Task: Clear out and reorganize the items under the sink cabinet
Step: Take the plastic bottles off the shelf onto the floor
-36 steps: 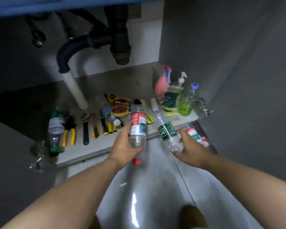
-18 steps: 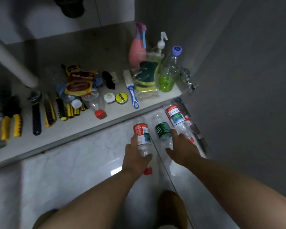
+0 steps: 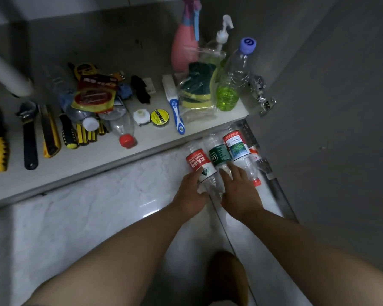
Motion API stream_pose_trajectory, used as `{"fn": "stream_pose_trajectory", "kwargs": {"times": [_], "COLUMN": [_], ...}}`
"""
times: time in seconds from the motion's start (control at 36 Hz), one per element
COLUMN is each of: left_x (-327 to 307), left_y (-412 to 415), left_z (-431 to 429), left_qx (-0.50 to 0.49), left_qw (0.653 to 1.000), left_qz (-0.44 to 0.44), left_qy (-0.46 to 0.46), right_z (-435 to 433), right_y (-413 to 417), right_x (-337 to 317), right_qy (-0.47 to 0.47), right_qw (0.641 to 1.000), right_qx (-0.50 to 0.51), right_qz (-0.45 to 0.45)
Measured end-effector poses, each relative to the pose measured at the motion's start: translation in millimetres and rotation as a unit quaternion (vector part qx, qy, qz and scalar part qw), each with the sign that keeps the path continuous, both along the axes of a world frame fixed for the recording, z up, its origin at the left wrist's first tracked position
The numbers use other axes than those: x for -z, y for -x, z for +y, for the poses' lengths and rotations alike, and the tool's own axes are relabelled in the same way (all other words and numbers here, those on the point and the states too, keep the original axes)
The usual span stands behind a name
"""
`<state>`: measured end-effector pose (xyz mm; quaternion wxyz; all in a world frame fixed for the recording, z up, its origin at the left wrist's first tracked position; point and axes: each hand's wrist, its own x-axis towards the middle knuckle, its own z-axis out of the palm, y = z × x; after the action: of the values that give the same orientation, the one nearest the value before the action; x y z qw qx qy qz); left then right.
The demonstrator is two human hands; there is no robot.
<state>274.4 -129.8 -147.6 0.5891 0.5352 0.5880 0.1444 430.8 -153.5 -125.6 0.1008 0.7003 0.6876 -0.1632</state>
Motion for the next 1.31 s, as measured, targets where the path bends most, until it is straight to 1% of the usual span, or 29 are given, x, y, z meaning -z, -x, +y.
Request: {"fn": "stream_pose_trajectory", "kwargs": {"times": [0.17, 0.44, 0.61, 0.67, 0.75, 0.89, 0.97, 1.11, 1.31], "left_x": [-1.5, -1.9, -7.0, -10.2, -19.7, -58.6, -90.2, -140.6, -172.7], "left_y": [-11.2, -7.8, -2.3, 2.2, 17.6, 63.4, 101.0, 173.5, 277.9], "left_z": [7.6, 24.0, 26.5, 26.9, 26.1, 33.8, 43.2, 59.3, 69.4], "left_qx": [0.058, 0.087, 0.087, 0.098, 0.161, 0.260, 0.288, 0.262, 0.136], "left_qw": [0.998, 0.994, 0.994, 0.992, 0.976, 0.943, 0.922, 0.905, 0.900], "left_qz": [0.033, 0.070, 0.066, 0.069, 0.120, 0.183, 0.228, 0.291, 0.363], "left_qy": [0.013, -0.011, -0.011, -0.033, -0.083, -0.100, -0.123, -0.163, -0.201], "right_z": [6.9, 3.2, 4.7, 5.4, 7.3, 18.4, 31.2, 52.3, 80.2], "right_y": [0.3, -7.1, -9.2, -7.6, -3.1, 12.5, 31.4, 75.1, 146.2], "right_x": [-0.5, 5.3, 9.3, 5.9, -3.5, -34.0, -62.3, -108.2, -138.3], "right_qy": [0.011, 0.014, 0.003, -0.007, -0.032, -0.071, -0.081, -0.099, -0.103], "right_qw": [0.999, 1.000, 1.000, 1.000, 0.999, 0.990, 0.984, 0.971, 0.954], "right_qx": [0.042, 0.007, -0.008, -0.012, -0.030, -0.090, -0.130, -0.191, -0.259], "right_qz": [0.017, 0.005, 0.001, 0.007, 0.026, 0.084, 0.095, 0.106, 0.109]}}
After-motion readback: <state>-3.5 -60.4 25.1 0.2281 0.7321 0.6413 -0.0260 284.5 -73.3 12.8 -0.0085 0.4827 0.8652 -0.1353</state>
